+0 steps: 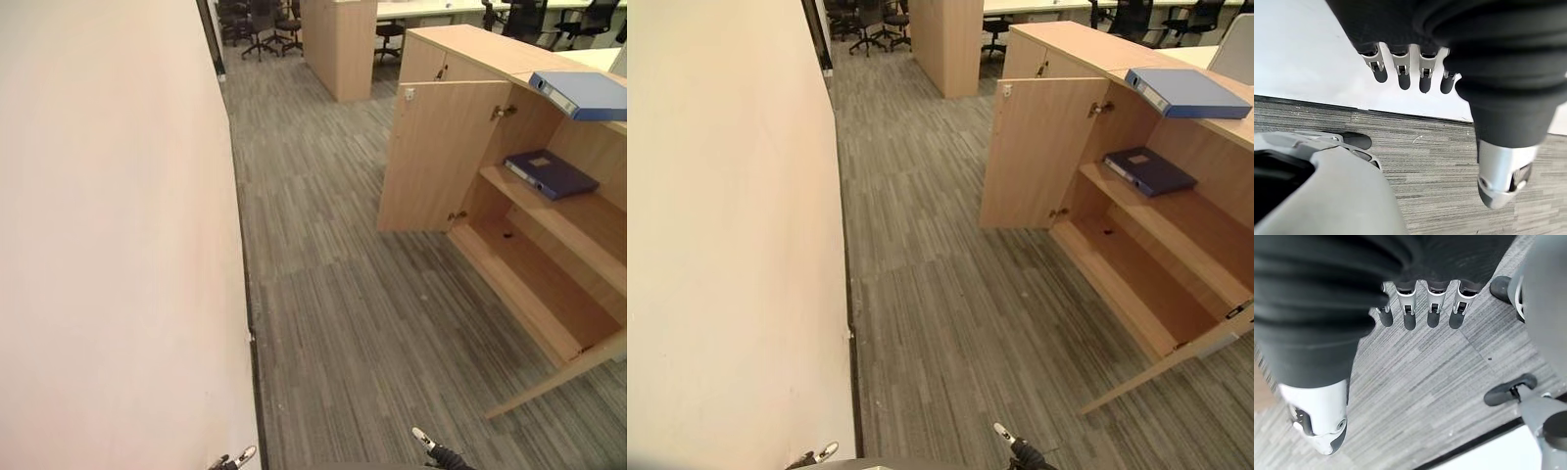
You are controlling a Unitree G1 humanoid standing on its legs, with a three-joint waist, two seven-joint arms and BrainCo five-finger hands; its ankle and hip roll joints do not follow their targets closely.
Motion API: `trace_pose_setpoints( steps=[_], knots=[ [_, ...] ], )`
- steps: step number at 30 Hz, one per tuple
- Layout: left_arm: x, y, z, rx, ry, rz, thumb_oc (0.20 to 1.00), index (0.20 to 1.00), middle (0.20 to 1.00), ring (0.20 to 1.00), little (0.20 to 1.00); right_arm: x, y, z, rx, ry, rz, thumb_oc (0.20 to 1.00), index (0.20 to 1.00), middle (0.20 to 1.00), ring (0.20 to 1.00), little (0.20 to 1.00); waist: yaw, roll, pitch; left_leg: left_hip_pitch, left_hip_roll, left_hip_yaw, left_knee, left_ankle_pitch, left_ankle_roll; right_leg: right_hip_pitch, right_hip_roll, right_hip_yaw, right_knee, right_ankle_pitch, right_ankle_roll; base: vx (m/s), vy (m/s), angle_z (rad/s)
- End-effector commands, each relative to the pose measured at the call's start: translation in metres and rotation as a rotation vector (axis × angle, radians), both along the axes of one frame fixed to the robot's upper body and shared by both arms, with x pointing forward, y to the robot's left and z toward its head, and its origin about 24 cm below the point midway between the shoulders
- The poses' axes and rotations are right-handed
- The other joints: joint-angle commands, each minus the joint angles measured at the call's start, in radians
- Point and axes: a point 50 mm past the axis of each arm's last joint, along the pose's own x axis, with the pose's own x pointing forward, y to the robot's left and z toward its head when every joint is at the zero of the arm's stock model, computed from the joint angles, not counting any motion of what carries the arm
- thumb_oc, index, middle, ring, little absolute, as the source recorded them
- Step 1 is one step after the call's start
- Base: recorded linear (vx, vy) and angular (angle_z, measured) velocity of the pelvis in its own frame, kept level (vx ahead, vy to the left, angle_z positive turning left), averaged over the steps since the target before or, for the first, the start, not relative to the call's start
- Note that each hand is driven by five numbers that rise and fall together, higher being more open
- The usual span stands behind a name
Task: Put the empty folder in the office cabinet
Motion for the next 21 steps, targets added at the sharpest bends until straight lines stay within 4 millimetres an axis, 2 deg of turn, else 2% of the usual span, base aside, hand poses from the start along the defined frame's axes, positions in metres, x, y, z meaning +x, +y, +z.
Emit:
trace_pose_setpoints(
  steps=[1,3,4,5,6,7,9,12,14,18,19,21],
  knots=[
    [-0.005,0.001,-0.001,0.040,0.039,-0.103,1.000,1.000,1.000,1.000,1.000,0.021,-0.008,0.006,-0.018,-0.062,-0.008,1.000,1.000,1.000,1.000,1.000,-0.020,0.021,0.031,-0.014,-0.052,-0.053,0.010,-0.045,0.023,-0.080,-0.017,0.136,-0.081,0.186,0.032,0.04,-0.034,0.34],
    [-0.004,0.002,0.000,0.043,0.034,-0.106,1.000,1.000,1.000,1.000,1.000,0.030,-0.007,0.008,-0.015,-0.090,-0.012,1.000,1.000,1.000,1.000,1.000,-0.033,0.030,0.052,0.007,-0.032,-0.060,0.010,-0.047,0.019,-0.153,0.035,0.195,-0.108,0.147,0.012,0.06,-0.065,0.11],
    [-0.004,0.002,0.000,0.045,0.032,-0.110,1.000,1.000,1.000,1.000,1.000,0.034,-0.006,0.009,-0.013,-0.102,-0.015,1.000,1.000,1.000,1.000,1.000,-0.036,0.032,0.062,0.022,-0.024,-0.060,0.010,-0.052,0.016,-0.192,0.077,0.226,-0.131,0.136,0.002,0.05,-0.058,-0.04],
    [-0.004,0.002,0.000,0.045,0.032,-0.110,1.000,1.000,1.000,1.000,1.000,0.034,-0.006,0.009,-0.013,-0.102,-0.015,1.000,1.000,1.000,1.000,1.000,-0.036,0.033,0.062,0.022,-0.024,-0.059,0.010,-0.053,0.015,-0.192,0.077,0.226,-0.132,0.136,0.002,0.13,-0.065,0.00],
    [-0.003,0.001,0.000,0.043,0.027,-0.120,1.000,1.000,1.000,1.000,1.000,0.039,-0.006,0.010,-0.009,-0.120,-0.026,1.000,1.000,1.000,1.000,1.000,-0.052,0.027,0.079,0.052,-0.029,-0.078,0.010,-0.066,0.016,-0.259,0.142,0.270,-0.190,0.151,0.004,0.17,-0.054,0.18],
    [-0.002,-0.001,0.000,0.042,0.024,-0.131,1.000,1.000,1.000,1.000,1.000,0.042,-0.005,0.011,-0.007,-0.128,-0.029,1.000,1.000,1.000,1.000,1.000,-0.061,0.022,0.087,0.071,-0.034,-0.088,0.010,-0.077,0.014,-0.295,0.183,0.287,-0.234,0.169,0.007,0.24,-0.074,0.02],
    [-0.002,-0.003,0.000,0.039,0.023,-0.142,1.000,1.000,1.000,1.000,1.000,0.041,-0.007,0.011,-0.005,-0.127,-0.048,1.000,1.000,1.000,1.000,1.000,-0.079,0.016,0.090,0.100,-0.041,-0.111,0.010,-0.098,0.010,-0.337,0.235,0.310,-0.309,0.201,0.017,0.21,-0.051,0.11],
    [-0.002,-0.005,-0.001,0.030,0.023,-0.159,1.000,1.000,1.000,1.000,1.000,0.034,-0.011,0.010,-0.005,-0.114,-0.089,1.000,1.000,1.000,1.000,1.000,-0.096,0.009,0.080,0.130,-0.044,-0.141,0.010,-0.126,0.005,-0.326,0.268,0.312,-0.390,0.215,0.012,0.24,-0.085,0.82],
    [-0.008,-0.007,-0.002,0.026,0.042,-0.164,1.000,1.000,1.000,1.000,1.000,0.026,-0.013,0.008,-0.007,-0.095,-0.098,1.000,1.000,1.000,1.000,1.000,-0.098,0.010,0.057,0.148,-0.037,-0.140,0.012,-0.143,0.000,-0.290,0.282,0.285,-0.415,0.216,-0.002,0.27,-0.119,0.25],
    [-0.008,-0.007,-0.002,0.027,0.037,-0.148,1.000,1.000,1.000,1.000,1.000,0.022,-0.018,0.008,-0.019,-0.088,-0.112,1.000,1.000,1.000,1.000,1.000,-0.108,0.023,0.038,0.153,0.002,-0.153,0.053,-0.168,-0.025,-0.268,0.303,0.280,-0.388,0.178,-0.025,0.24,-0.109,0.31],
    [-0.008,-0.007,-0.002,0.027,0.037,-0.148,1.000,1.000,1.000,1.000,1.000,0.022,-0.018,0.008,-0.019,-0.088,-0.112,1.000,1.000,1.000,1.000,1.000,-0.109,0.023,0.038,0.153,0.002,-0.153,0.054,-0.168,-0.025,-0.268,0.303,0.279,-0.388,0.178,-0.025,0.19,-0.094,0.05],
    [-0.007,-0.007,-0.002,0.029,0.034,-0.144,1.000,1.000,1.000,1.000,1.000,0.022,-0.019,0.008,-0.024,-0.090,-0.111,1.000,1.000,1.000,1.000,1.000,-0.112,0.030,0.034,0.158,0.029,-0.152,0.075,-0.148,-0.048,-0.258,0.312,0.274,-0.365,0.148,-0.042,0.23,-0.111,0.11]
  ],
)
